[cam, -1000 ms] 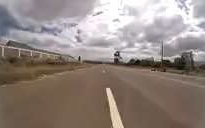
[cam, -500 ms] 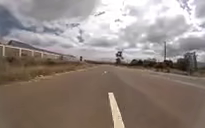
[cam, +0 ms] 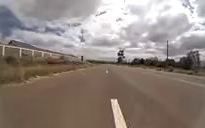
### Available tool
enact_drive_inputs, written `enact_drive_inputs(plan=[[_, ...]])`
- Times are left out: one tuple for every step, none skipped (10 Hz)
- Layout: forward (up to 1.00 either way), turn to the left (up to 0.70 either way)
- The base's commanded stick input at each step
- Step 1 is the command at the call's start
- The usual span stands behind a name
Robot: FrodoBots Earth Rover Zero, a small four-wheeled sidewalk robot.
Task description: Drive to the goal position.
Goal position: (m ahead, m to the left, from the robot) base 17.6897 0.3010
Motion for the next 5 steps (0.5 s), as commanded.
enact_drive_inputs(plan=[[0.85,0.0],[0.85,0.0],[0.85,0.0],[0.85,0.0],[0.85,0.0]])
